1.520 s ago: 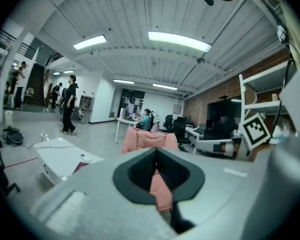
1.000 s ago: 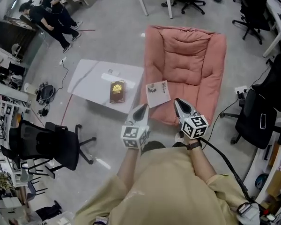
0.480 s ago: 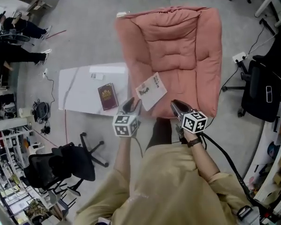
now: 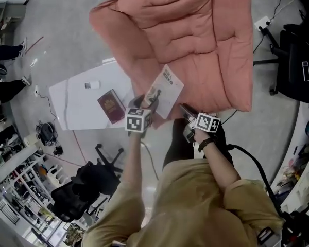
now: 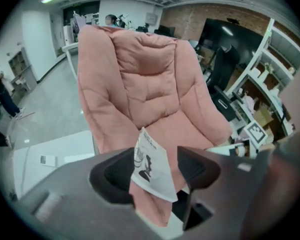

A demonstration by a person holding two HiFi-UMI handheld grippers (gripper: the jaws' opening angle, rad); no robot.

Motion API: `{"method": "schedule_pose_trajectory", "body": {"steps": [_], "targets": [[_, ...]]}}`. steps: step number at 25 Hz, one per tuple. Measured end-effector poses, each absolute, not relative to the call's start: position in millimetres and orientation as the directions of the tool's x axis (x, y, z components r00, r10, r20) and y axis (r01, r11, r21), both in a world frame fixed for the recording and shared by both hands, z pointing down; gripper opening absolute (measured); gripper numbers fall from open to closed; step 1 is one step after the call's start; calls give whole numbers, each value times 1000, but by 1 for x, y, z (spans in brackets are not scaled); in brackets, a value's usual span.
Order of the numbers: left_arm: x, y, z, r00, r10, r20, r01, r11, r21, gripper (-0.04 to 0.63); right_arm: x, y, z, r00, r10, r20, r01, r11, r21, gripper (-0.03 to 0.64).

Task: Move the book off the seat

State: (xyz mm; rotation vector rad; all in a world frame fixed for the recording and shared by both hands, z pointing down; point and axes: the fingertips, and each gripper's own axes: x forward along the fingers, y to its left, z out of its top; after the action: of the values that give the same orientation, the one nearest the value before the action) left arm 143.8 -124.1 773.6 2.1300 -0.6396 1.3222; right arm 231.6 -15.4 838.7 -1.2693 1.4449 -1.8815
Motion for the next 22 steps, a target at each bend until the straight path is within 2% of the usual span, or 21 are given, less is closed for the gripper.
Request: {"method": "schedule_pose_trajectory", "body": {"steps": [3, 9, 15, 17, 19, 20, 21, 22], "targets": [[146, -128, 808, 361, -33, 932, -620, -755, 213, 287, 222, -18, 890, -428, -815, 391, -2, -432, -902, 236], [130, -128, 850, 289, 75, 954, -628, -737, 248, 293, 172, -13, 963, -459, -798, 391, 174, -512, -841, 320], [123, -117, 875, 234, 143, 962, -660, -703, 265, 293, 155, -14, 1001, -410, -845, 343, 379, -500, -779, 336], [121, -114, 885, 215, 150, 965, -668, -698, 257, 254, 156, -17, 1011, -384, -861, 333, 414, -483, -772, 304], [120, -115, 887, 204, 134, 970, -679, -694, 239, 205, 157, -22, 1012, -374, -867, 330, 418, -475, -774, 235], [118, -117, 887, 199, 119, 973, -686, -692, 225, 168, 158, -23, 1010, -372, -866, 334, 416, -478, -774, 191], [116, -118, 885, 197, 106, 975, -696, -685, 215, 92, 159, -24, 1007, -372, -863, 343, 413, -484, -772, 180], [115, -118, 882, 204, 100, 974, -708, -672, 217, 83, 160, -22, 1004, -373, -858, 352, 405, -493, -770, 169]]}}
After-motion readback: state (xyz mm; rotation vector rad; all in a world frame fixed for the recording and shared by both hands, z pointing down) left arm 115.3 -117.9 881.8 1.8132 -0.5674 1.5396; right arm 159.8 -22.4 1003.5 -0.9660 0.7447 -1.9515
